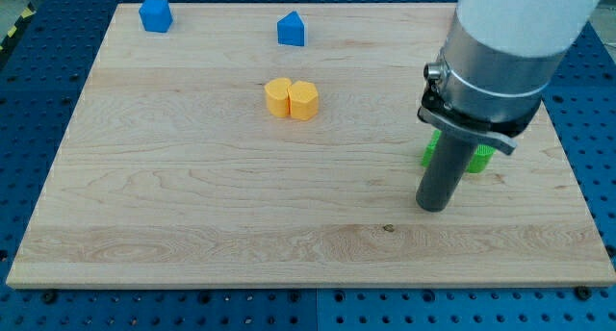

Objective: Separate the green blocks

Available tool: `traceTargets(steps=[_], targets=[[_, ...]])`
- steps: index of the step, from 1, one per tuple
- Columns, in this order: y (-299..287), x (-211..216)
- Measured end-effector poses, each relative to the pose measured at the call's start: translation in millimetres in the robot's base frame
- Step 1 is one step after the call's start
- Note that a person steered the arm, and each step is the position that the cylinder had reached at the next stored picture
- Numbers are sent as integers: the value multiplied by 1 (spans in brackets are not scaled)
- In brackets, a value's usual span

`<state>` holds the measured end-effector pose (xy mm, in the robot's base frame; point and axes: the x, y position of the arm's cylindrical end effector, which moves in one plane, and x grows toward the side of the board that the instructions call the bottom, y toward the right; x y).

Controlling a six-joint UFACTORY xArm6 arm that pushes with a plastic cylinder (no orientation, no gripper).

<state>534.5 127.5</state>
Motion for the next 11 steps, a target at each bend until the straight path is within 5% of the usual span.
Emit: traceTargets(steps=[4,11], targets=[[61,-4],[21,-64]])
